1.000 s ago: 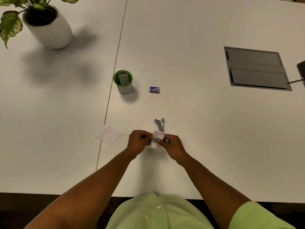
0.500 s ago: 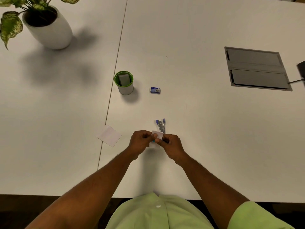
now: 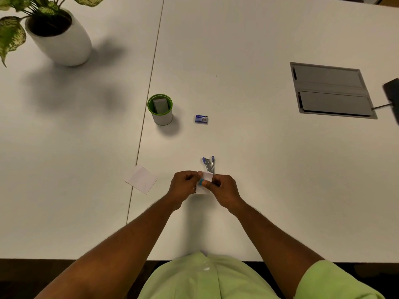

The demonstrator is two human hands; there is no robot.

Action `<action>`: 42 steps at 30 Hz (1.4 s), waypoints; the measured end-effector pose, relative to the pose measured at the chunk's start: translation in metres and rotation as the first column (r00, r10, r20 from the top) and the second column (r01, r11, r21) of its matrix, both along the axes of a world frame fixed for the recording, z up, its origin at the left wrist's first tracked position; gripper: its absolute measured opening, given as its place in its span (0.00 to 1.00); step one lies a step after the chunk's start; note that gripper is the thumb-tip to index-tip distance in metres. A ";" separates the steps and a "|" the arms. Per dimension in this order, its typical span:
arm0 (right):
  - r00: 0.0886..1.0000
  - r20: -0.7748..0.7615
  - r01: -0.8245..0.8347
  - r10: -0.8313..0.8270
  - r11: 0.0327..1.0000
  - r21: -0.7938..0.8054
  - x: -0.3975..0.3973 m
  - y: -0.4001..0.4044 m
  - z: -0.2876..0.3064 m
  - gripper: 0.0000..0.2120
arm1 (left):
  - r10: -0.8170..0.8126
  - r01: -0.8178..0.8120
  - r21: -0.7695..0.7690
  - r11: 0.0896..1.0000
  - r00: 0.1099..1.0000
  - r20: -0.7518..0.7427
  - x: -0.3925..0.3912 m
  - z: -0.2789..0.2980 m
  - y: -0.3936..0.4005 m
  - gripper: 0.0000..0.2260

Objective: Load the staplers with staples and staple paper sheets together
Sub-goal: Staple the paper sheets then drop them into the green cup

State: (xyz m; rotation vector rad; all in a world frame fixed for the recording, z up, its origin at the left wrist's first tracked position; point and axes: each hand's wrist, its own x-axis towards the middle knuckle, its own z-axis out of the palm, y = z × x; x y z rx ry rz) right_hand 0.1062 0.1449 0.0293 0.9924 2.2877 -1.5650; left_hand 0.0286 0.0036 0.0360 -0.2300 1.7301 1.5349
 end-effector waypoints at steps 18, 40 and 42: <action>0.951 0.066 0.307 -0.301 0.946 -0.104 -0.008 0.043 -0.007 0.12 | 0.187 -0.182 -0.049 0.982 0.974 0.127 -0.027 -0.007 0.007 0.10; 0.943 0.055 0.280 -0.328 0.871 0.404 -0.027 0.082 -0.034 0.17 | 0.210 -0.201 -0.091 0.975 0.972 0.105 -0.058 -0.022 0.027 0.04; 0.950 0.063 0.255 -0.305 0.879 0.404 -0.027 0.083 -0.035 0.17 | 0.222 -0.212 -0.098 0.972 0.970 0.101 -0.060 -0.023 0.027 0.05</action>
